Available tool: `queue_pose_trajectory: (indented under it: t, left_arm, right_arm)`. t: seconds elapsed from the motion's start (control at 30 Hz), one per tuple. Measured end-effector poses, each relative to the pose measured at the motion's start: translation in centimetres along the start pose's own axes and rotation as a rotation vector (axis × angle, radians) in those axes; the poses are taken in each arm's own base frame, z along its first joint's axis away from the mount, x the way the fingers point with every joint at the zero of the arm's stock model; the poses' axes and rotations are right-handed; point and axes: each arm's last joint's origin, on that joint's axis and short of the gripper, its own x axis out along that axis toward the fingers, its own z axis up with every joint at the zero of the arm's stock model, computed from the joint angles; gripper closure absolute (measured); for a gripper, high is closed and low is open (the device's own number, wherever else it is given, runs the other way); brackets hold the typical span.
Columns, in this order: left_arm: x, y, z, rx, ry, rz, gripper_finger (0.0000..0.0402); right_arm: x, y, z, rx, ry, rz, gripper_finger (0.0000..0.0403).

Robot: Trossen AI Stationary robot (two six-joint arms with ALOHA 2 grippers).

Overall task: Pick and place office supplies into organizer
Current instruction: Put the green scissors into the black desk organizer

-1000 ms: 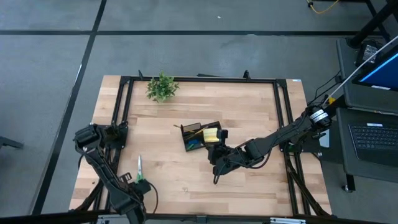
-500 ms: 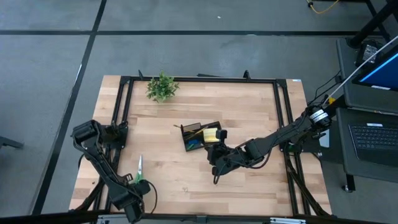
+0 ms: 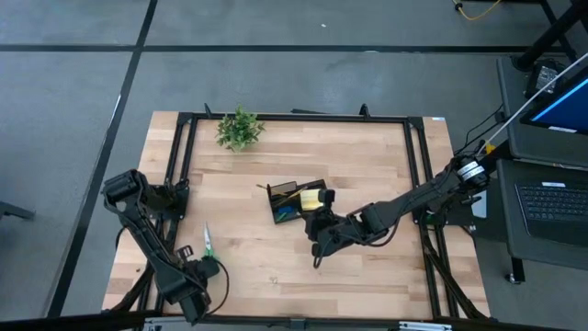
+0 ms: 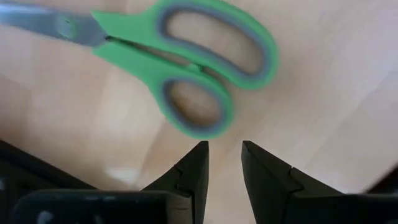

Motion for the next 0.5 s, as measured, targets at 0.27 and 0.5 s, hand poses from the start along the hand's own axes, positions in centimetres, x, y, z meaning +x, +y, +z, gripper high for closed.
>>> queue_pose_trajectory:
  t: [0.27,0.5]
  left_arm:
    - [0.2,0.2,0.9,0.087,-0.057,0.016,0.0311]
    - [1.7,0.7,1.0,0.129,-0.038,-0.013,0.0311]
  right_arm:
    - [0.8,-1.0,0.0,0.025,0.017,0.042,0.0398]
    - [1.1,-1.4,0.0,0.033,0.023,0.035,0.0398]
